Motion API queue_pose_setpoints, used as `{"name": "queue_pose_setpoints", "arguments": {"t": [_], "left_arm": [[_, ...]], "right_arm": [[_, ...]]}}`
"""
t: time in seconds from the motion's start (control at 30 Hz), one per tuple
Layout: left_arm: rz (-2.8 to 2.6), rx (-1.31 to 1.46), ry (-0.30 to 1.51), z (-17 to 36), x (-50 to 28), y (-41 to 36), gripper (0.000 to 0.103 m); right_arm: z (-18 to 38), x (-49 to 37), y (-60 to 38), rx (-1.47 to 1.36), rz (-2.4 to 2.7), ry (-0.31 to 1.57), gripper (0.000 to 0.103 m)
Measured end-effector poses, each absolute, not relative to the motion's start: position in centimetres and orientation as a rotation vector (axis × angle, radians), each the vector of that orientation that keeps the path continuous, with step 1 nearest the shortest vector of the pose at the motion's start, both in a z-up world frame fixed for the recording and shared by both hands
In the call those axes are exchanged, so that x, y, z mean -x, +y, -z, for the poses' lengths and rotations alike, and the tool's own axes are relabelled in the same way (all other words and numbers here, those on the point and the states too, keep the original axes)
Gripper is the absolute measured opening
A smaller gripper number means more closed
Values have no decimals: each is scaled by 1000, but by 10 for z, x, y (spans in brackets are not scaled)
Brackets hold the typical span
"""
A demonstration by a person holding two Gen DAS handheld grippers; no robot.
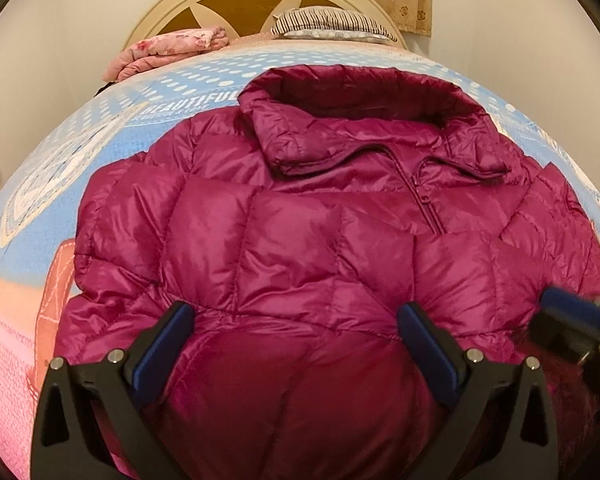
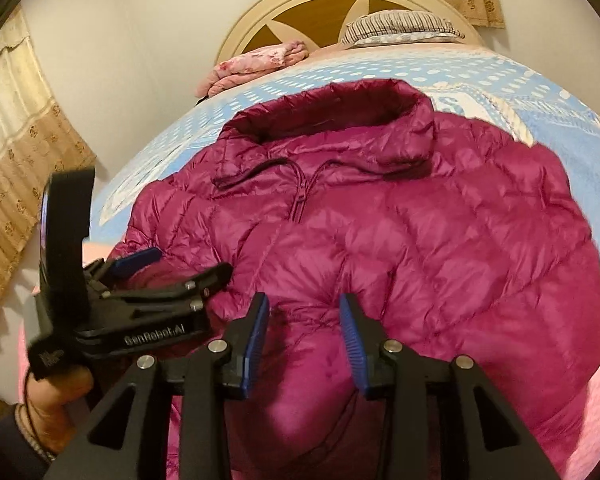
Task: Fold large clothes
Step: 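Grasp the jacket hem with the right gripper and lift it toward the collar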
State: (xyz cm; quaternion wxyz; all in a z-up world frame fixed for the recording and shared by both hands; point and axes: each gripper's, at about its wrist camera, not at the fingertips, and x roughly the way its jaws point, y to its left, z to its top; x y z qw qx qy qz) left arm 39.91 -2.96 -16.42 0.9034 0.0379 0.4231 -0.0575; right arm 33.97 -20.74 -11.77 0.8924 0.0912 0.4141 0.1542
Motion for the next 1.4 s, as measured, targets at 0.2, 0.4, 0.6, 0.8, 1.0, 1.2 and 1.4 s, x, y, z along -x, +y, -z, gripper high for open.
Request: {"name": "queue_pose_setpoints", "arguments": {"t": [0.2, 0.4, 0.6, 0.8, 1.0, 1.2, 1.4], "left_arm": [[114, -79, 876, 165, -400, -30, 103], [127, -52, 877, 164, -401, -27, 103], [137, 1, 870, 164, -402, -15, 103], [140, 8, 870, 165, -404, -16, 103], [141, 9, 870, 165, -405, -15, 103], [140, 6, 872, 165, -405, -15, 103], [133, -5, 864, 163, -403, -15, 103]], "right_arm": [[78, -382, -225, -90, -252, 811, 62], [70, -460, -241, 11, -151, 844, 62], [79, -511, -245, 75, -92, 852, 62], [93, -537, -244, 101, -106, 898, 43], [92, -519, -244, 147, -123, 858, 8], [97, -484, -244, 198, -110, 767, 8], [113, -480, -259, 126, -84, 778, 8]]}}
